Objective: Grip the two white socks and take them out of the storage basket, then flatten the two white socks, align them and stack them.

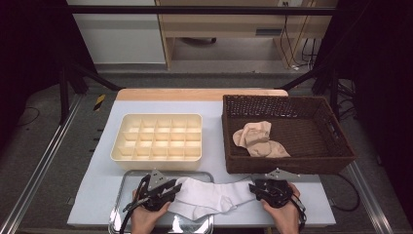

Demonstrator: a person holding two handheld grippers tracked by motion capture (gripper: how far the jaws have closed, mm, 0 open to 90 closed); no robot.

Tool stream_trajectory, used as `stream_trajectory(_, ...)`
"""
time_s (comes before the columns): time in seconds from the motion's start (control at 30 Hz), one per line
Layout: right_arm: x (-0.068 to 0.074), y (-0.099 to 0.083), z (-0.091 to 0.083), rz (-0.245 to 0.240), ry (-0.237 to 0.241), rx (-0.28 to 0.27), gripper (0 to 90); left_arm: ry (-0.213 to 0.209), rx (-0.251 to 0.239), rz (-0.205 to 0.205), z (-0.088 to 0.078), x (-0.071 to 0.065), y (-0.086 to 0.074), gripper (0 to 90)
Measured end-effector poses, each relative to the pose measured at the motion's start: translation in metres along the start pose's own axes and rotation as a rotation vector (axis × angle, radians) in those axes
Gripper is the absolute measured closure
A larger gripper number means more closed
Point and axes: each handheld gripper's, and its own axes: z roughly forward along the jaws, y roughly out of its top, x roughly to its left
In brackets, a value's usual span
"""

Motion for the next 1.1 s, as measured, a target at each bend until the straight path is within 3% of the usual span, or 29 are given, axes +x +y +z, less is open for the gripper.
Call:
stream_trajectory(0.1,0.002,0.0,0.002,-0.012,-0.002,0.006,72.7,-0.003,0.006,0.001,0.001,-0.001,-0.001,81.1)
stream_trajectory(0.27,0.005,0.004,0.0,-0.013,-0.006,0.016,85.2,-0.016,-0.019,-0.001,-0.003,-0.001,0.001,85.2)
stream_trajectory(0.47,0.007,0.008,-0.018,-0.009,0.003,-0.039,86.0,-0.047,-0.076,-0.032,-0.018,0.004,0.007,85.3)
stream_trajectory(0.83,0.021,0.022,-0.04,-0.023,0.069,-0.12,86.0,-0.076,-0.114,-0.034,-0.037,0.012,0.012,85.2)
stream_trajectory(1.1,0.036,0.027,-0.039,-0.036,0.125,-0.13,86.0,-0.071,-0.132,-0.023,-0.048,0.021,0.014,85.2)
